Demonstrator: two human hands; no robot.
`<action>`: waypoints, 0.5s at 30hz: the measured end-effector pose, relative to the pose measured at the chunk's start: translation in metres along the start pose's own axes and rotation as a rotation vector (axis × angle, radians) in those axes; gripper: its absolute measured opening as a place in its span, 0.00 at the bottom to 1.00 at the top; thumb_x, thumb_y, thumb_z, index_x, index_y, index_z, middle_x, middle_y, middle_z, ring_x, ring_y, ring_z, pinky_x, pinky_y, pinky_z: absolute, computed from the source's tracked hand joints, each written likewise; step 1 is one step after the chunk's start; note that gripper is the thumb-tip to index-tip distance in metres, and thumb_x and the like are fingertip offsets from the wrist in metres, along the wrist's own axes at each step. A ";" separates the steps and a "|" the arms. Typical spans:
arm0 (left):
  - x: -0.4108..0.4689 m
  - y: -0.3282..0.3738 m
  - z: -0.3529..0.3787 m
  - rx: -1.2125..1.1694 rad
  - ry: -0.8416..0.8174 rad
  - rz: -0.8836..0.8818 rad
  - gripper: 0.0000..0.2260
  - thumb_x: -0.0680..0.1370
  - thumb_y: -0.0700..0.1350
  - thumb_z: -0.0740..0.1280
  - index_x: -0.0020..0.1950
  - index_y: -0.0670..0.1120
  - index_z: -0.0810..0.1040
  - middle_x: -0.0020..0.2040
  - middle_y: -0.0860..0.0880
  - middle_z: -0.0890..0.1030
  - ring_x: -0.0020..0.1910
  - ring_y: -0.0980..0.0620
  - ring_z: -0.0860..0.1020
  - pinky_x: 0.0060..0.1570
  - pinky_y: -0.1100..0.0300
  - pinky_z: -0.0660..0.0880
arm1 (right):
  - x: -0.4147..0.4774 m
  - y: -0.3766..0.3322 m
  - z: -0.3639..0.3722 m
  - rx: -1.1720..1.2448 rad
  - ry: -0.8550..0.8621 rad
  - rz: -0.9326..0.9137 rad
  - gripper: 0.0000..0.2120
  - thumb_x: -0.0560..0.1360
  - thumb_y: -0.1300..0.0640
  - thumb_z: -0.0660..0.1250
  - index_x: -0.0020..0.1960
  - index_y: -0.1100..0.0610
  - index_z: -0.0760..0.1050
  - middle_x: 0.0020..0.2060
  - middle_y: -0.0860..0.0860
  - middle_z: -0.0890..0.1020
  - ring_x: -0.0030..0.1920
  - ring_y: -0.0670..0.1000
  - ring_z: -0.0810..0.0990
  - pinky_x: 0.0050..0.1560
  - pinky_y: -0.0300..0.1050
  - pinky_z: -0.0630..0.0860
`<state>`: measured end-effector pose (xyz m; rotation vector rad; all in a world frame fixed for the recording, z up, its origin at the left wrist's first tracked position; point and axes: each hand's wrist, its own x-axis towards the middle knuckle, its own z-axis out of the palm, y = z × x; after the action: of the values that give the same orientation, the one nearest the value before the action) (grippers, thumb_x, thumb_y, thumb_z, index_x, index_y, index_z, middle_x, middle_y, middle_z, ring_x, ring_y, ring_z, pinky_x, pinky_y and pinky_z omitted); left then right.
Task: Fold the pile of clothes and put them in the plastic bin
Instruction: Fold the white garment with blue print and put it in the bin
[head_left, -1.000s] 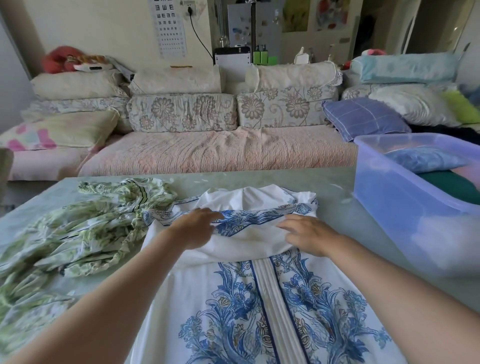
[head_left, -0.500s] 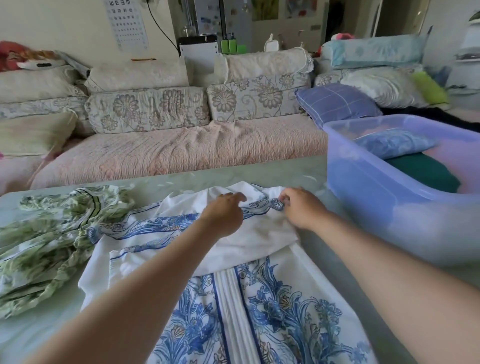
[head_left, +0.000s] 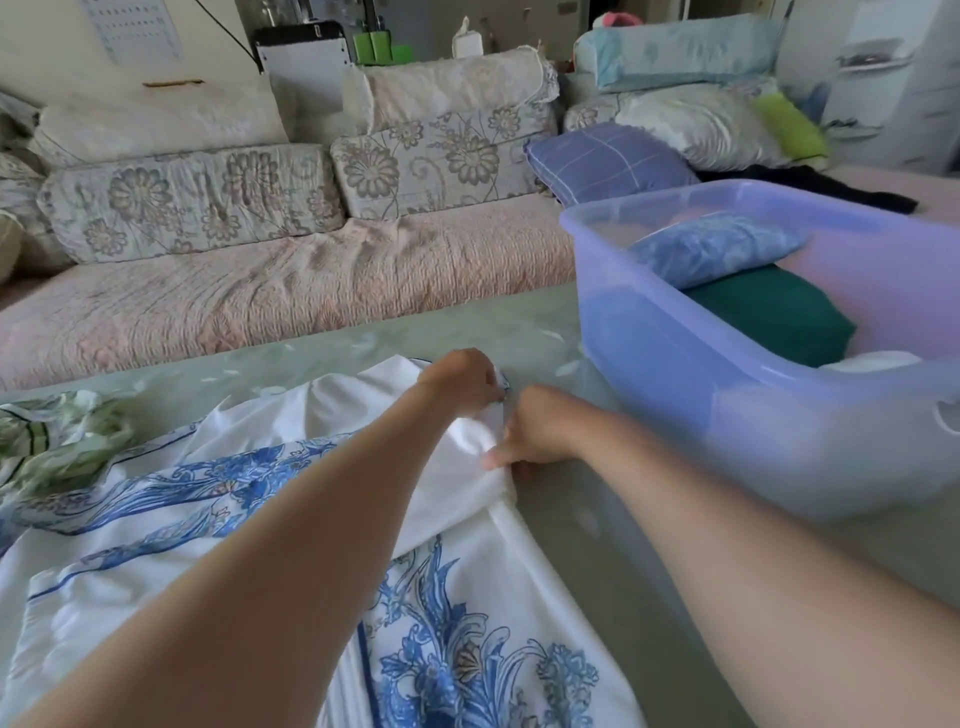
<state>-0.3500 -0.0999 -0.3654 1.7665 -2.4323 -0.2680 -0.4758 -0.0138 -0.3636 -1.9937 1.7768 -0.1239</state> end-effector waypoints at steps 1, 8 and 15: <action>0.007 -0.002 -0.002 -0.014 0.036 -0.039 0.09 0.78 0.50 0.67 0.47 0.44 0.81 0.48 0.45 0.81 0.50 0.43 0.79 0.42 0.57 0.72 | 0.000 0.003 -0.002 -0.025 -0.021 -0.013 0.20 0.69 0.38 0.74 0.36 0.55 0.82 0.33 0.51 0.83 0.37 0.51 0.80 0.47 0.46 0.77; 0.016 -0.021 -0.005 -0.130 0.333 -0.091 0.11 0.82 0.48 0.62 0.58 0.43 0.77 0.54 0.40 0.80 0.52 0.39 0.77 0.43 0.55 0.67 | 0.002 0.008 -0.007 -0.060 0.012 0.078 0.17 0.70 0.42 0.74 0.42 0.57 0.79 0.43 0.52 0.84 0.44 0.54 0.81 0.45 0.45 0.77; -0.064 -0.050 -0.002 -0.122 0.546 0.189 0.11 0.75 0.40 0.56 0.46 0.42 0.77 0.44 0.42 0.78 0.43 0.39 0.76 0.39 0.52 0.70 | -0.011 -0.037 -0.009 -0.299 0.311 -0.121 0.17 0.73 0.53 0.64 0.61 0.55 0.73 0.60 0.56 0.75 0.62 0.59 0.75 0.55 0.49 0.71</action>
<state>-0.2834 -0.0546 -0.3736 1.3260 -2.1089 0.0786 -0.4472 -0.0033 -0.3384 -2.4055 1.9570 -0.2298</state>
